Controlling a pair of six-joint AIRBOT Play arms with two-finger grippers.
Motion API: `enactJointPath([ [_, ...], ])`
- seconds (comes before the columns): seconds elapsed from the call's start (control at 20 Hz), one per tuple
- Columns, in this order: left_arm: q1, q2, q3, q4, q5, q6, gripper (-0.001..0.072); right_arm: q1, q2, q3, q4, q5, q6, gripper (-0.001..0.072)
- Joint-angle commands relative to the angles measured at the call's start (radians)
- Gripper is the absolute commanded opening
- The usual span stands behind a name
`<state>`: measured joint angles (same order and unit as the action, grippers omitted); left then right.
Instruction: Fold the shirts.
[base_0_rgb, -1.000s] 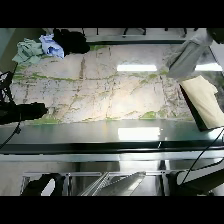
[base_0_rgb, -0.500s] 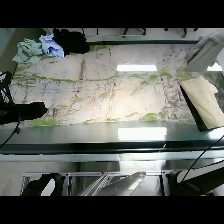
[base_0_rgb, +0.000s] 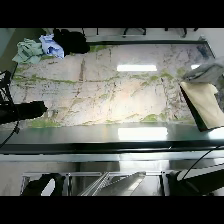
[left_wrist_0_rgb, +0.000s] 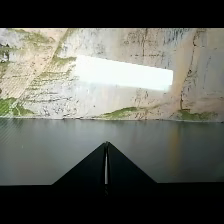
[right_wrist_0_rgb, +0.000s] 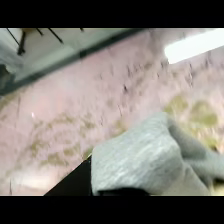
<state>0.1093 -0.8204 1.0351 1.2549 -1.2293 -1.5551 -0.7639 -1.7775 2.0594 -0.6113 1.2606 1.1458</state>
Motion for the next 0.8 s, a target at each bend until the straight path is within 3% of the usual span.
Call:
enactJointPath([
  [0.0,-0.001,-0.001,0.0,0.001,0.058,0.002,0.0013,-0.042,0.021,-0.007,-0.235,0.181,0.235,0.0012],
  [0.15,-0.001,-0.024,0.0,0.0,0.05,0.004,0.0013,-0.039,0.047,-0.011,-0.499,0.342,0.456,0.0012],
  [0.25,-0.001,-0.06,0.0,-0.001,0.021,0.024,0.0013,-0.037,0.057,-0.012,-0.589,0.426,0.54,0.0013],
  [0.4,0.0,-0.097,0.0,-0.028,0.01,0.076,0.0013,-0.037,0.074,-0.015,-0.652,0.477,0.594,0.0012],
  [0.75,-0.001,-0.102,0.058,-0.051,-0.011,0.091,0.0013,-0.036,0.077,-0.074,-0.766,0.562,0.632,0.0012],
])
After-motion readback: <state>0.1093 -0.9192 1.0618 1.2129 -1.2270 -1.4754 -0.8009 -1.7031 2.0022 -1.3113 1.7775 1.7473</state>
